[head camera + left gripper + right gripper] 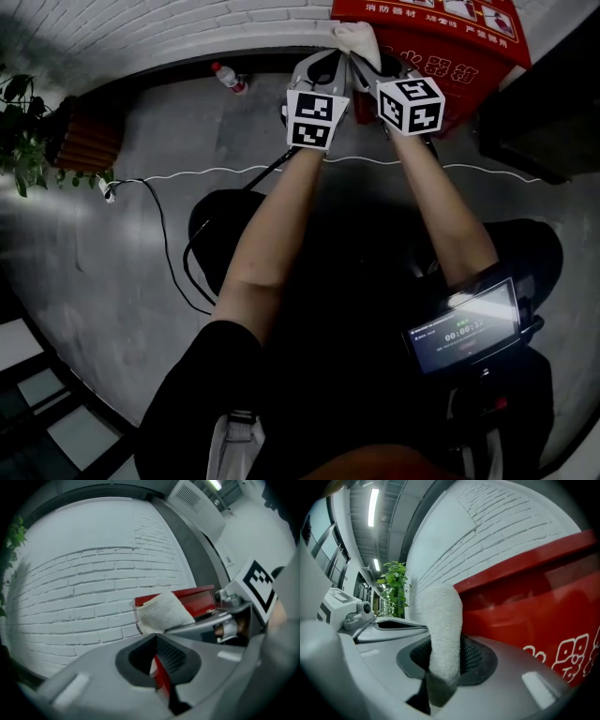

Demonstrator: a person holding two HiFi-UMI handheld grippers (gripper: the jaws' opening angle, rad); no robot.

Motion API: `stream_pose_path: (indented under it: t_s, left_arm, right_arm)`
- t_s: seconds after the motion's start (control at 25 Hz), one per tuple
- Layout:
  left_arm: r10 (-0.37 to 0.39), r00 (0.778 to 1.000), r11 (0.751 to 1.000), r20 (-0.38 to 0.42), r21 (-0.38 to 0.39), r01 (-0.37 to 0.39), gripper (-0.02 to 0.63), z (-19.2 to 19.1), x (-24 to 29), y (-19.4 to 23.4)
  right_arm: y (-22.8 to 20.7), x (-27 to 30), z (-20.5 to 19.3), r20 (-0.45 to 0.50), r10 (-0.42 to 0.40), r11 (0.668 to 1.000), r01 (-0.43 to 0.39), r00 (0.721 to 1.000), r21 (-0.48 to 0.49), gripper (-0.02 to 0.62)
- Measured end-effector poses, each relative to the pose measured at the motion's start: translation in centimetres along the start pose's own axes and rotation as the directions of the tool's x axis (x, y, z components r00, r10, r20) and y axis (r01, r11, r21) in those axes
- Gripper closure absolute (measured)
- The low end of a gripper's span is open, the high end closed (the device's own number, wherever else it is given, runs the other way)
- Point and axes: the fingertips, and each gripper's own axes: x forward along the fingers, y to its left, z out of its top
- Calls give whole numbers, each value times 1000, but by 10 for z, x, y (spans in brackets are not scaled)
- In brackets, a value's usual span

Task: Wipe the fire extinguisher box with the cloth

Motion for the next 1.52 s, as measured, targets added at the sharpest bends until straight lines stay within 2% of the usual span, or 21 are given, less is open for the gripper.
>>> stream_pose_path:
  t_s: [0.28, 0.6, 0.76, 1.16, 1.52]
  left_arm:
    - [-3, 1000, 1000, 16, -9, 4, 607, 10, 15, -6]
    - [-15, 1000, 1000, 14, -25, 15, 607, 10, 28, -23]
    - [-31, 999, 999, 18, -30, 32, 607, 11, 31, -31]
    - [-70, 996, 996, 47, -51, 72, 607, 22, 51, -62]
    - [-134, 988, 988, 83, -65, 139, 607, 37, 69, -103]
  right_arm:
    - [-24, -3, 6, 28, -57, 998, 56, 998, 23, 482]
    - [-32, -13, 6, 52, -128, 988, 132, 990, -79, 483]
    - [-38, -21, 5, 57, -177, 978, 182, 983, -100, 482]
    - [-66, -50, 4, 68, -318, 939, 324, 946, -115, 479]
    - [-97, -88, 9, 90, -388, 910, 397, 917, -123, 475]
